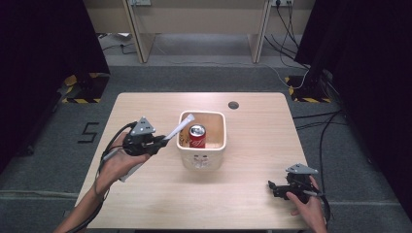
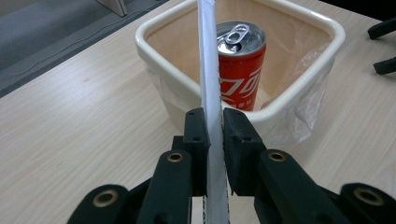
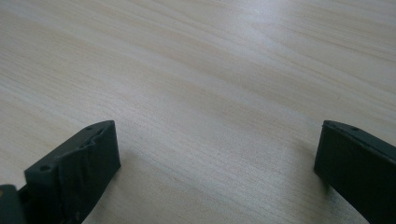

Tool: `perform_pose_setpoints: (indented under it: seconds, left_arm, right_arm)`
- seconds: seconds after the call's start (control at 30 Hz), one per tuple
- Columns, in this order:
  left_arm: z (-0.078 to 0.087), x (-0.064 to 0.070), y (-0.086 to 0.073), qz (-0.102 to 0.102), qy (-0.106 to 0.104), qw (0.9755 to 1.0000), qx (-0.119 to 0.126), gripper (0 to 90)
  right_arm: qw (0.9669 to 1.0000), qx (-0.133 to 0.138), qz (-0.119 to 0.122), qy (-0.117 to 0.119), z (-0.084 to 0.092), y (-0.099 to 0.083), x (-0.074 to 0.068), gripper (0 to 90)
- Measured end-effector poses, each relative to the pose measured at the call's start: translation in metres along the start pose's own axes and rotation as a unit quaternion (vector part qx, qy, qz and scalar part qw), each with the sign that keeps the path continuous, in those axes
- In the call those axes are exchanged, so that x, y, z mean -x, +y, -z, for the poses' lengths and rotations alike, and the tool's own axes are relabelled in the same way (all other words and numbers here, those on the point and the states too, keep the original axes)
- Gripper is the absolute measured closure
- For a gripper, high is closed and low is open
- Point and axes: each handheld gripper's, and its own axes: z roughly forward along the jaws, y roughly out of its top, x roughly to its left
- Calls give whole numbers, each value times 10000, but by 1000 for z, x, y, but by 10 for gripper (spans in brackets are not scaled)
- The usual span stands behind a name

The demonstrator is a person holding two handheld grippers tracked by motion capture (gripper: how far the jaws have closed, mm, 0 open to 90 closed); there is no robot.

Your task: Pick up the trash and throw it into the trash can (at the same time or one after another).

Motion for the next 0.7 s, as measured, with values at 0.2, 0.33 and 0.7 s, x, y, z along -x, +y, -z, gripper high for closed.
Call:
perform_pose_setpoints:
  seconds: [0.2,0.33,0.7]
  left_arm:
    - [-8,1,11,-66,2,9999,-82,793]
    - [-12,2,17,-82,-5,9999,-115,792]
    - [-24,4,26,-121,-35,9997,-209,788]
  right_arm:
    - [10000,-1,-2,5,0,0,0,2]
    - [10000,0,1,9,0,0,0,2]
    - [10000,-5,4,18,0,0,0,2]
